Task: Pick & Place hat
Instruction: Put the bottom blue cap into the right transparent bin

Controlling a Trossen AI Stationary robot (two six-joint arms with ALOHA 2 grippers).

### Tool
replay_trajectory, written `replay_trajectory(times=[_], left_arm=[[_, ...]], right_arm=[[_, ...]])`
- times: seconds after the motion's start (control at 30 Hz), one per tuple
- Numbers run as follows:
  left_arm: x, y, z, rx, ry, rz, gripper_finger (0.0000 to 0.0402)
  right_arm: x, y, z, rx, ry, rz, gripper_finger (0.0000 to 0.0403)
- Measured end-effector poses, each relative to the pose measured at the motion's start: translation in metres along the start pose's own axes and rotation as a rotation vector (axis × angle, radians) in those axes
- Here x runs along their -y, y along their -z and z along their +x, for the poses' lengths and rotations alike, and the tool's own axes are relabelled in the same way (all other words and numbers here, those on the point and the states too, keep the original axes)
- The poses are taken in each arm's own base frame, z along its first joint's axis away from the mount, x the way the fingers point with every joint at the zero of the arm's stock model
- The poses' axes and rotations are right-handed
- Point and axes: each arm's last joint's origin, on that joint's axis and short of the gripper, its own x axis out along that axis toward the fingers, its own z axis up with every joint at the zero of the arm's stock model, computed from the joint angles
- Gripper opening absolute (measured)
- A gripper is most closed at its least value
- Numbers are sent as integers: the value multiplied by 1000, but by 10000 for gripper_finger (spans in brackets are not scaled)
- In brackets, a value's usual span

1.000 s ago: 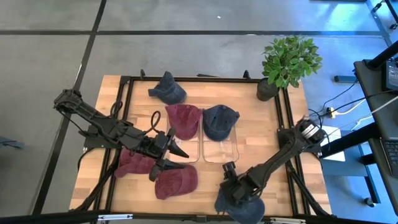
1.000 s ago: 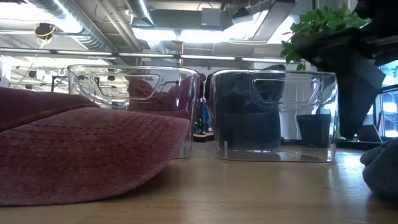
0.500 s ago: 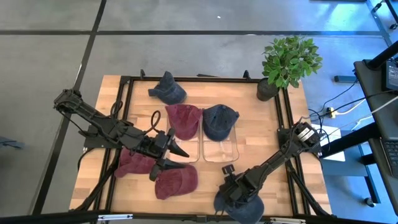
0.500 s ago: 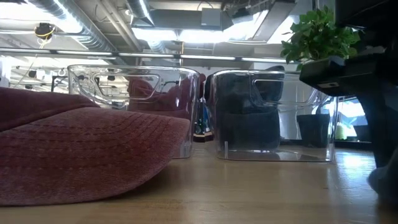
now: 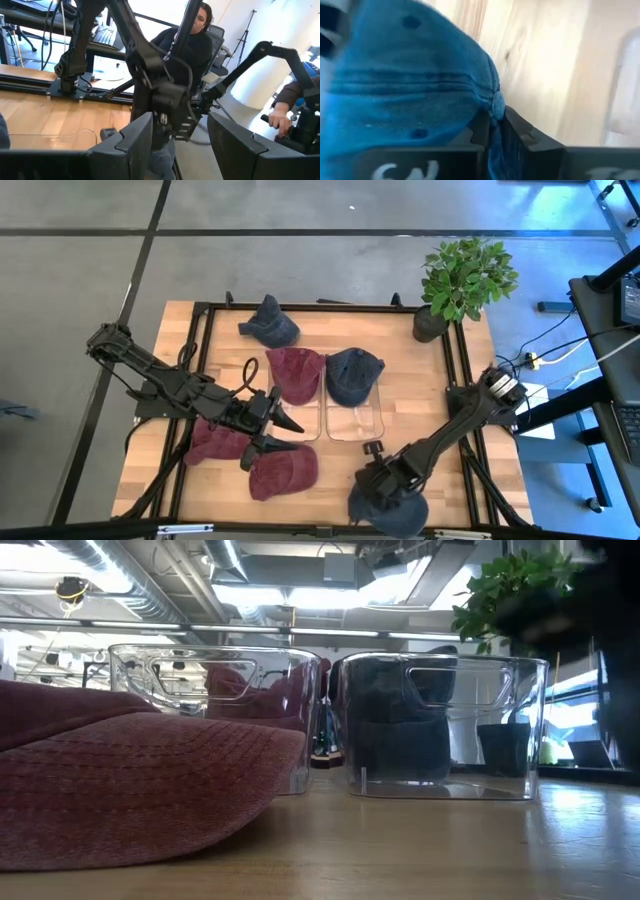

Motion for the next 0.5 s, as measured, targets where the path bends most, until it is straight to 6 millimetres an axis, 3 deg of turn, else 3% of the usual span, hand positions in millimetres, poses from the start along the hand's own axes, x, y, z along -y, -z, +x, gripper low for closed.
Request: replay_trajectory(times=[0.23,0.5], left_arm=[[0,0,0,0,1,-20,185],[0,0,0,-1,1,-23,185]], right_arm=[[10,-9,-72,204,-47,130,31],[29,-28,-188,553,19,241,31]])
